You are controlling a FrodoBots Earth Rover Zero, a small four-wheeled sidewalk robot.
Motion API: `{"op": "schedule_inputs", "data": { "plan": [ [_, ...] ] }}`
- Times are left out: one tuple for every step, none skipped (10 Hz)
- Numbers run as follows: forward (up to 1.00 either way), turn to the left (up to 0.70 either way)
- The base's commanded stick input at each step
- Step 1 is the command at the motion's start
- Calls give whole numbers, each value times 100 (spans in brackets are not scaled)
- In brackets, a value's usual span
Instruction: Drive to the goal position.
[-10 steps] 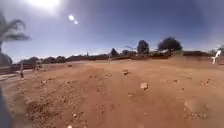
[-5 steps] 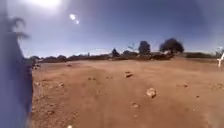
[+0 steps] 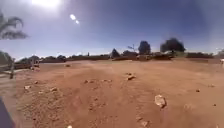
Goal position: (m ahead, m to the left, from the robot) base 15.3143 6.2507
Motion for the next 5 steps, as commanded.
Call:
{"op": "schedule_inputs", "data": {
  "plan": [
    [70, 0],
    [70, 0],
    [70, 0],
    [70, 0],
    [70, 0]
  ]
}}
